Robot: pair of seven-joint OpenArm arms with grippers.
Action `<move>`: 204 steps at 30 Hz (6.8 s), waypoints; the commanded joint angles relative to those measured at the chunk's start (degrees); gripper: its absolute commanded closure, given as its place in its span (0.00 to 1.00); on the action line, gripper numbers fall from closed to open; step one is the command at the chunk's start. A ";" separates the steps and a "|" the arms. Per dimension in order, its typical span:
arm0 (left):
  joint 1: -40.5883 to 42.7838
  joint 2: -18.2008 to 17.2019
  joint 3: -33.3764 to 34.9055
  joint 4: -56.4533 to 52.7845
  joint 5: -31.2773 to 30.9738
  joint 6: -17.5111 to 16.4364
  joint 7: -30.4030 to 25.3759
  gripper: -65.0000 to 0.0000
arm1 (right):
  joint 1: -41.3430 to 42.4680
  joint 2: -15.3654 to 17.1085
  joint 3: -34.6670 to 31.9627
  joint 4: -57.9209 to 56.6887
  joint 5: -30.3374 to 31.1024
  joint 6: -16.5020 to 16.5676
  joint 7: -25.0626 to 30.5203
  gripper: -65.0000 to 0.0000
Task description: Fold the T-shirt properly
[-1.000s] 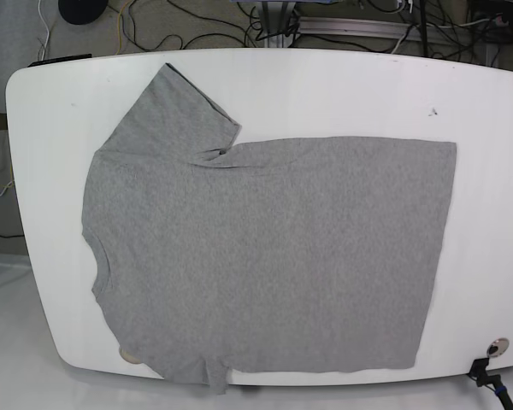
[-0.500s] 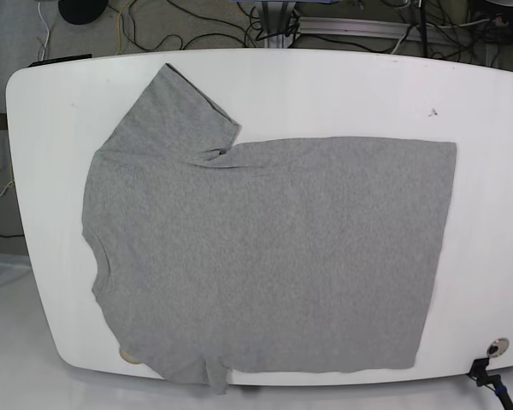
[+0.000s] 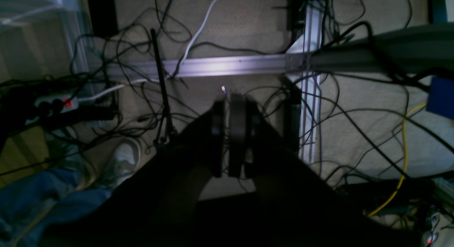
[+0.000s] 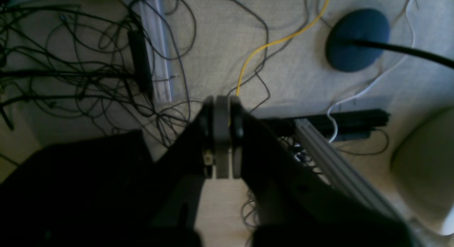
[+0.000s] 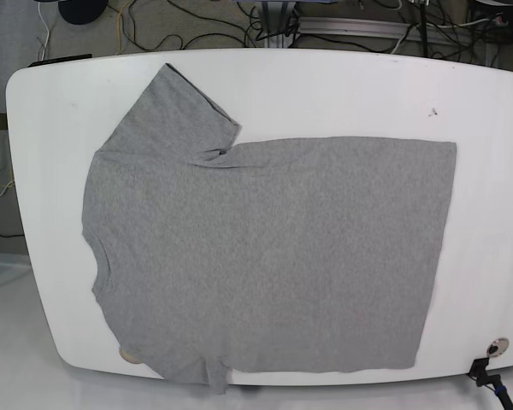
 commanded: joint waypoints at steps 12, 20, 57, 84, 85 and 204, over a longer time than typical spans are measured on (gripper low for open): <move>8.89 0.13 -10.06 32.71 -3.05 -4.17 8.77 1.00 | -10.76 0.53 4.38 37.14 -2.79 0.03 -7.03 1.00; 12.54 0.52 -18.24 48.41 -6.25 -7.55 19.99 1.00 | -12.26 0.60 5.46 55.44 -8.72 -0.98 -22.52 1.00; 2.97 -0.54 -19.55 60.02 -9.65 -9.83 21.13 0.89 | 5.42 -0.30 5.86 68.07 -12.17 10.36 -30.33 0.90; -4.85 -2.54 -19.71 56.97 -10.13 -10.55 17.40 0.69 | 14.23 -1.98 6.67 60.79 -11.55 10.41 -34.98 0.61; -4.83 -2.55 -19.64 56.79 -10.22 -10.46 17.58 0.69 | 14.34 -1.94 7.14 60.32 -11.63 10.47 -35.08 0.61; -30.35 1.92 -26.67 24.58 -19.92 -10.08 35.52 0.57 | 30.79 2.10 15.48 41.65 29.35 17.33 -56.27 1.00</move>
